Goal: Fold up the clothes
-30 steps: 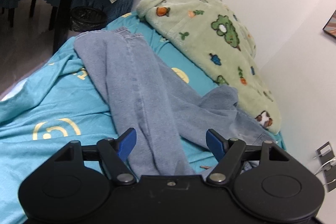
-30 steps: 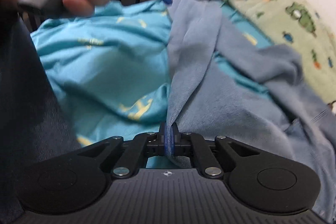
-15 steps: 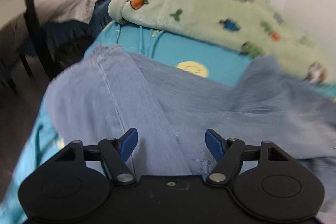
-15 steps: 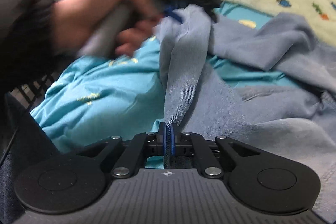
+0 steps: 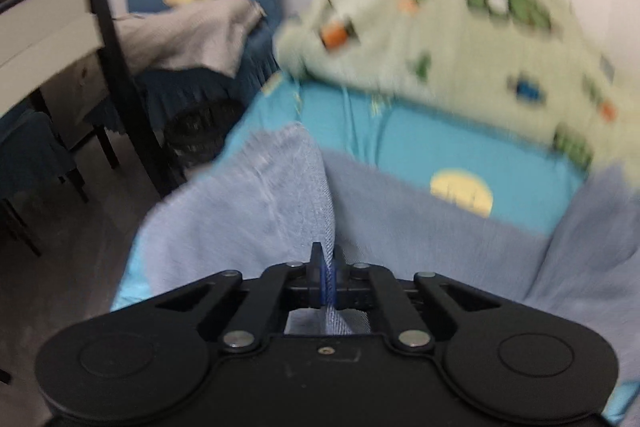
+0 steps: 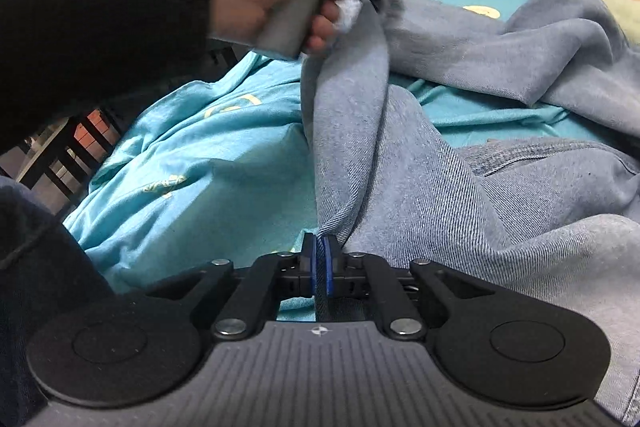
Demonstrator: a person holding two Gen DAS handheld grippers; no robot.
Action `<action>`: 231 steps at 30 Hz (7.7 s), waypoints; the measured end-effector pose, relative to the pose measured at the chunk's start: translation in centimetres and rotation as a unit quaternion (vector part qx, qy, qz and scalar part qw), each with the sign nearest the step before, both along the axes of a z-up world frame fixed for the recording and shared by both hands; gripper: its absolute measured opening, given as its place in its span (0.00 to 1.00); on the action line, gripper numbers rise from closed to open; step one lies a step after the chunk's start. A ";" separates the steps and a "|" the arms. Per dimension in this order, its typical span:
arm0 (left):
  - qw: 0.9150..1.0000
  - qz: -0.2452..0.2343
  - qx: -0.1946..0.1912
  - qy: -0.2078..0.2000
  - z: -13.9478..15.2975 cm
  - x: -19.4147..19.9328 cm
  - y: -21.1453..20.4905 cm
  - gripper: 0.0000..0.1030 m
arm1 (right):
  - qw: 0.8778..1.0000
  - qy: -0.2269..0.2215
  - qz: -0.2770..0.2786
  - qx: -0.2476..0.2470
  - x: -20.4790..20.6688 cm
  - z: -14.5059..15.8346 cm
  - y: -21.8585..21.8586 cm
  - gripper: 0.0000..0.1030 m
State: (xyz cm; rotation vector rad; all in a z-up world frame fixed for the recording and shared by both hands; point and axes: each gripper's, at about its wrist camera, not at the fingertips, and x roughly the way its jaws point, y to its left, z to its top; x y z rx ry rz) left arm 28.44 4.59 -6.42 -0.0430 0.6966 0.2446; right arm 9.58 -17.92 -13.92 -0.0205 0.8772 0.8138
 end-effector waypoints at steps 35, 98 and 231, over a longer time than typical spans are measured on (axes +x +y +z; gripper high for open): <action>0.850 0.319 -0.409 -0.093 3.5 -20.8 19.8 0.01 | 0.683 0.145 -0.689 0.195 -8.6 1.3 -34.8 0.54; 0.901 0.111 -0.420 0.003 -3.3 0.2 12.6 0.38 | 0.932 -0.035 -0.360 0.011 1.2 -1.2 -11.3 0.61; 0.831 0.130 -0.541 0.025 -4.7 -7.8 24.7 0.55 | 0.821 -0.051 -0.569 -0.004 18.8 2.5 -29.3 0.49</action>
